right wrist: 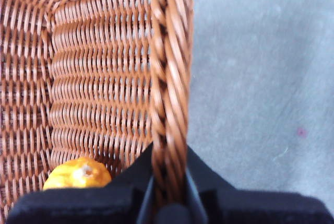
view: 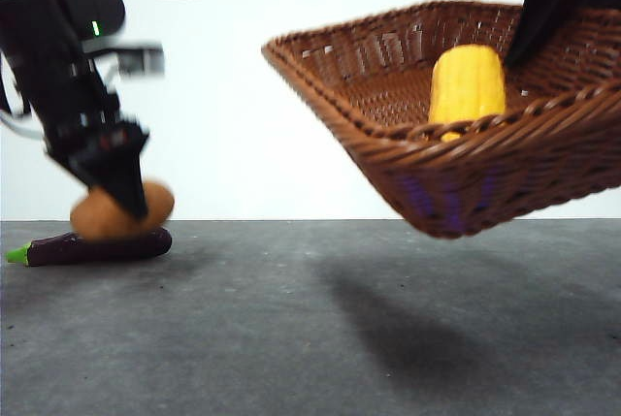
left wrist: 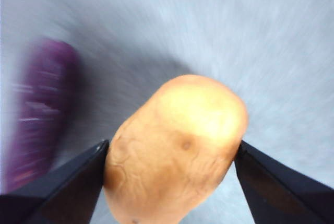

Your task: Help me put the vegetables on the table into the basket

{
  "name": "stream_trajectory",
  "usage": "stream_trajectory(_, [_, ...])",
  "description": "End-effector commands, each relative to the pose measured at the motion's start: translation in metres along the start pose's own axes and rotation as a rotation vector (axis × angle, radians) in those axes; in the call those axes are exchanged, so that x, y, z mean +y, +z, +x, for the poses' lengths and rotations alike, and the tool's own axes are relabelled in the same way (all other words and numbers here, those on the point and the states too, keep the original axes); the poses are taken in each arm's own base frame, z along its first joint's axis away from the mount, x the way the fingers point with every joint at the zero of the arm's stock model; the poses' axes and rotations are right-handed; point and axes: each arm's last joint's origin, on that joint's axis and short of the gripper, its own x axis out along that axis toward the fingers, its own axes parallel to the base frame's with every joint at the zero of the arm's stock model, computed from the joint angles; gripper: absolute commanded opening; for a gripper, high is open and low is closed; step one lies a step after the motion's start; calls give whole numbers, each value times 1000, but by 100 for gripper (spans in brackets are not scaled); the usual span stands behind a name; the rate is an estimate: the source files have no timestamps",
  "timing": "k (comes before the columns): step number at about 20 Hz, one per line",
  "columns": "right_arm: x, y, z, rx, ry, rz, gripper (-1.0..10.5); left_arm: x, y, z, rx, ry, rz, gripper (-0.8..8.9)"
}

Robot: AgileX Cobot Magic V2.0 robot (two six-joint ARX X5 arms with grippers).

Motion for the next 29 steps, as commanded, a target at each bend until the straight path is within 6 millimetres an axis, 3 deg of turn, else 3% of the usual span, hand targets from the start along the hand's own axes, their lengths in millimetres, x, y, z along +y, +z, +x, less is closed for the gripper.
stream_trajectory(1, [-2,6,13,7,11,33,-12,-5,2,-38,-80,11,-66,-6])
stream_trajectory(6, [-6,13,49,53,107,116,-12,-35,2,-121,-311,-58,-77,-6])
stream_trajectory(8, [-4,14,61,65,135,134,-12,-60,4,-144,-366,-86,-15,-6])
stream_trajectory(10, [2,14,72,78,153,140,-12,-86,11,-153,-398,-147,63,-6])
stream_trajectory(12, [10,12,79,100,172,123,-12,-108,22,-146,-390,-145,126,-6])
stream_trajectory(15, [25,10,82,105,198,100,-12,-127,38,-120,-333,-147,172,-6])
stream_trajectory(21, [31,10,83,98,208,99,-12,-136,51,-48,-150,-194,140,-6])
stream_trajectory(25, [31,10,83,98,208,98,-12,-138,51,-33,-99,-220,54,14])
stream_trajectory(26, [31,10,83,98,208,97,-12,-138,51,-34,-100,-221,33,133])
stream_trajectory(27, [31,10,83,98,208,96,-12,-138,51,-34,-94,-224,15,356])
stream_trajectory(28, [31,11,83,97,207,95,-12,-139,50,-35,-87,-226,-2,518])
stream_trajectory(29, [31,11,83,93,203,94,-12,-139,49,-35,-75,-242,-4,538])
